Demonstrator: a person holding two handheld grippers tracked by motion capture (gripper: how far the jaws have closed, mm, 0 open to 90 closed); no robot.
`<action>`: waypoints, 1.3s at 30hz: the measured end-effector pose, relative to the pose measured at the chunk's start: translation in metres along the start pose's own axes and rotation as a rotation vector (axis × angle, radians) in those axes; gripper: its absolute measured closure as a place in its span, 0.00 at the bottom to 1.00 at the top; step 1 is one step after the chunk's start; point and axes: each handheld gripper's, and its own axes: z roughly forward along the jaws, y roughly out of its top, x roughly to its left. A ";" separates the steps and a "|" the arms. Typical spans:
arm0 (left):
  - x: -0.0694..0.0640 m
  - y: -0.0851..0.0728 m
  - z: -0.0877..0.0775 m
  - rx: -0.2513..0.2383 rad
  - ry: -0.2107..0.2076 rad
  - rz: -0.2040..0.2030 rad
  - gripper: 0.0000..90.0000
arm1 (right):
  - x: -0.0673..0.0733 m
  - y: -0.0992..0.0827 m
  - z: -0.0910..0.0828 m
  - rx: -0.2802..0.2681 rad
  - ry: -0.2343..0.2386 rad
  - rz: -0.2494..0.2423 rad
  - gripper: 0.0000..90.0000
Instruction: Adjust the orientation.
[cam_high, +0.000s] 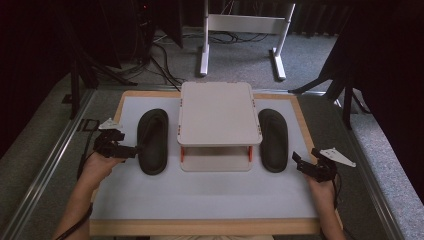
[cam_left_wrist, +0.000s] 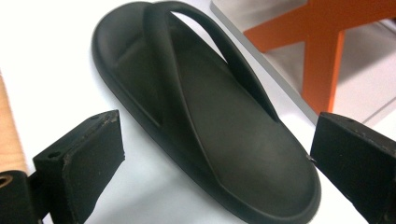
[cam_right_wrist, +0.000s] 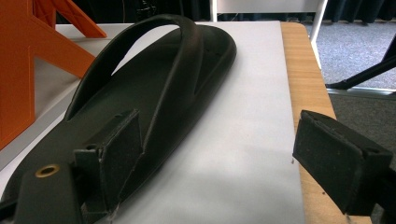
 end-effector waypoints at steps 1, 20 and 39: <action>0.000 0.003 0.000 0.008 -0.001 0.004 0.03 | 0.000 0.000 0.000 -0.001 -0.002 -0.003 0.16; 0.005 0.047 0.020 0.155 -0.010 0.030 0.14 | 0.000 0.000 0.001 0.007 0.003 -0.012 0.19; 0.017 0.083 0.059 0.288 0.042 -0.075 0.25 | 0.002 0.000 0.002 0.027 0.000 -0.026 0.19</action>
